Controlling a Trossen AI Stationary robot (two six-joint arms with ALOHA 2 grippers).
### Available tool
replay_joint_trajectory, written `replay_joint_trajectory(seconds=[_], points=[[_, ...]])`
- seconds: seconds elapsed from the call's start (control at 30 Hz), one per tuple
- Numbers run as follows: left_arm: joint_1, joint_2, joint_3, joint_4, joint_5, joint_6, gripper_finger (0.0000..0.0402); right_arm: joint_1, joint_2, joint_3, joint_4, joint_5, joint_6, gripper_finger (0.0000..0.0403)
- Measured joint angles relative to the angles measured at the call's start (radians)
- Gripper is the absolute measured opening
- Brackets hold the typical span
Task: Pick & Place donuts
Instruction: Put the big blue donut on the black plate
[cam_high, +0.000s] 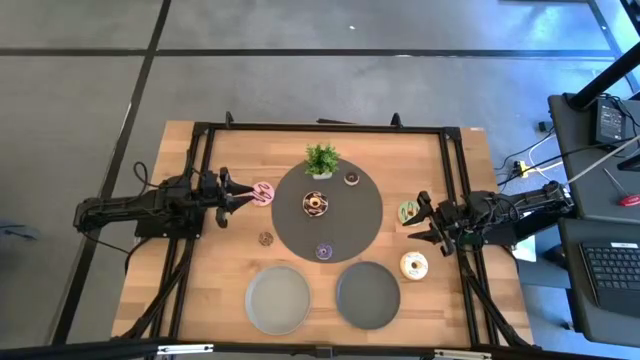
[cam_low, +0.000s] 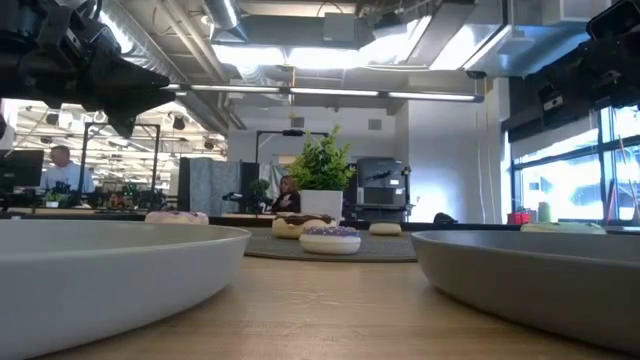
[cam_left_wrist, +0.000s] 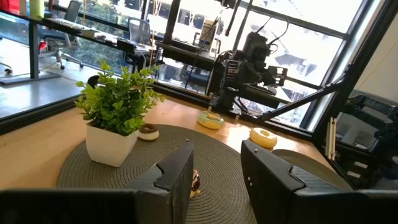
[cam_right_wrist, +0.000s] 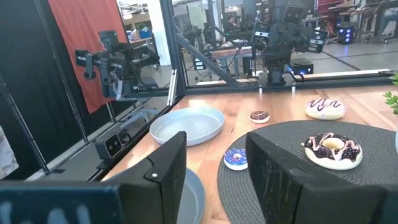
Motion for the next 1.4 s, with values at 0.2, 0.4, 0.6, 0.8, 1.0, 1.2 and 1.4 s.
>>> replay_joint_trajectory(seconds=[0.2,0.4,0.6,0.8,1.0,1.2,1.4], points=[[0.0,0.0,0.0,0.0,0.0,0.0,0.013,0.0,0.0,0.0,-0.009,-0.001,-0.011,0.0171],[0.0,0.0,0.0,0.0,0.0,0.0,0.013,0.0,0.0,0.0,-0.002,0.0,-0.063,0.0211],[0.0,0.0,0.0,0.0,0.0,0.0,0.013,0.0,0.0,0.0,0.007,0.045,-0.133,0.0237],[0.0,0.0,0.0,0.0,0.0,0.0,0.013,0.0,0.009,0.0,0.019,0.246,-0.091,0.0233],[0.0,0.0,0.0,0.0,0.0,0.0,0.013,0.0,0.05,0.001,0.026,0.355,-0.067,0.022],[0.0,0.0,0.0,0.0,0.0,0.0,0.013,0.0,0.145,0.081,-0.036,0.51,0.022,0.0208],[0.0,0.0,0.0,0.006,-0.045,0.086,0.013,-0.023,0.298,0.224,-0.224,0.61,0.183,0.0194]])
